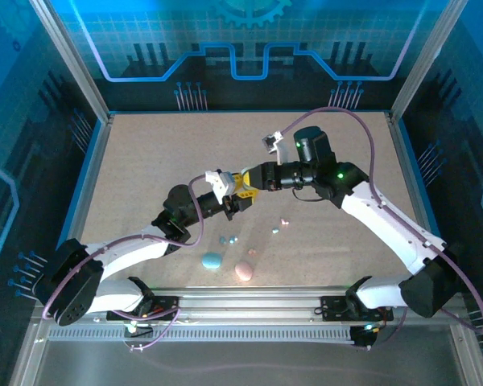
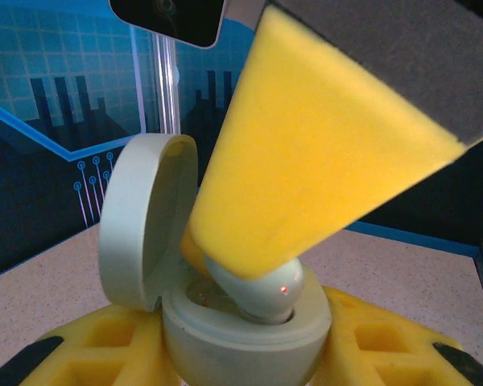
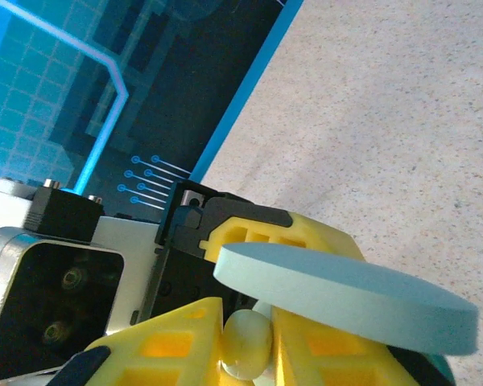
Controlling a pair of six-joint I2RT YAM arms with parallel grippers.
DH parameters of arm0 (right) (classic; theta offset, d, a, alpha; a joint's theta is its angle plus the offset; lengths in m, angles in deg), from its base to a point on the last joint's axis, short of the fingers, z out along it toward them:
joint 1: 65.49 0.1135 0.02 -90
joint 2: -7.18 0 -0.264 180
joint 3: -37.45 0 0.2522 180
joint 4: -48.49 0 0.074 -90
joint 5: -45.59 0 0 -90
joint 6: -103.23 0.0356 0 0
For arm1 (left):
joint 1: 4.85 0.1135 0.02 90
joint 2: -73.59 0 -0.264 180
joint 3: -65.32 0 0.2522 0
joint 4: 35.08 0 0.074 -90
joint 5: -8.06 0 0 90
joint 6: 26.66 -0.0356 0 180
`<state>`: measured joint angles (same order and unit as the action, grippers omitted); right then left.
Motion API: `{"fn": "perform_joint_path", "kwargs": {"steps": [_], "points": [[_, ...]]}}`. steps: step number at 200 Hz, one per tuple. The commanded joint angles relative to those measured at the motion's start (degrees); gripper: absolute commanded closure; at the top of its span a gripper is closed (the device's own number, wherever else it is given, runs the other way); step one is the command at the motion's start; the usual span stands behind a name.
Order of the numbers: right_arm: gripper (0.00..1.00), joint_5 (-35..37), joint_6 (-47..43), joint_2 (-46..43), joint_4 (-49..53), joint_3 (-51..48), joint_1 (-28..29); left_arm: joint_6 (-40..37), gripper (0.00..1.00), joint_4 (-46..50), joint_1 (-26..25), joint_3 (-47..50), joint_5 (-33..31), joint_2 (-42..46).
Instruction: Insert wireless bluetooth earbuds into charging case
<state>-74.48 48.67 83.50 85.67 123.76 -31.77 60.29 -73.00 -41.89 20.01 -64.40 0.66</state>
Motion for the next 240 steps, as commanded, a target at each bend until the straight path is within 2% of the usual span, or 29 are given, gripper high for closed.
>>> {"fn": "perform_joint_path", "kwargs": {"steps": [1, 150, 192, 240], "points": [[0.74, 4.5, -1.9, 1.0, 4.6, 1.5, 0.8, 0.5, 0.67, -4.8, -0.6, -0.7, 0.2, 0.8], [0.66, 6.1, -2.2, -2.1, 6.6, 2.6, 1.0, 0.7, 0.66, -4.4, -0.6, 0.1, -0.5, 1.3], [0.68, 3.4, -3.1, -2.4, 8.6, 2.9, 1.0, 0.6, 0.66, -4.0, -0.6, 0.2, -0.8, 1.5], [0.68, 0.4, -4.1, -8.2, 2.5, -0.5, 1.0, 0.0, 0.66, -3.4, -0.6, 0.5, -1.6, 2.1]]}}
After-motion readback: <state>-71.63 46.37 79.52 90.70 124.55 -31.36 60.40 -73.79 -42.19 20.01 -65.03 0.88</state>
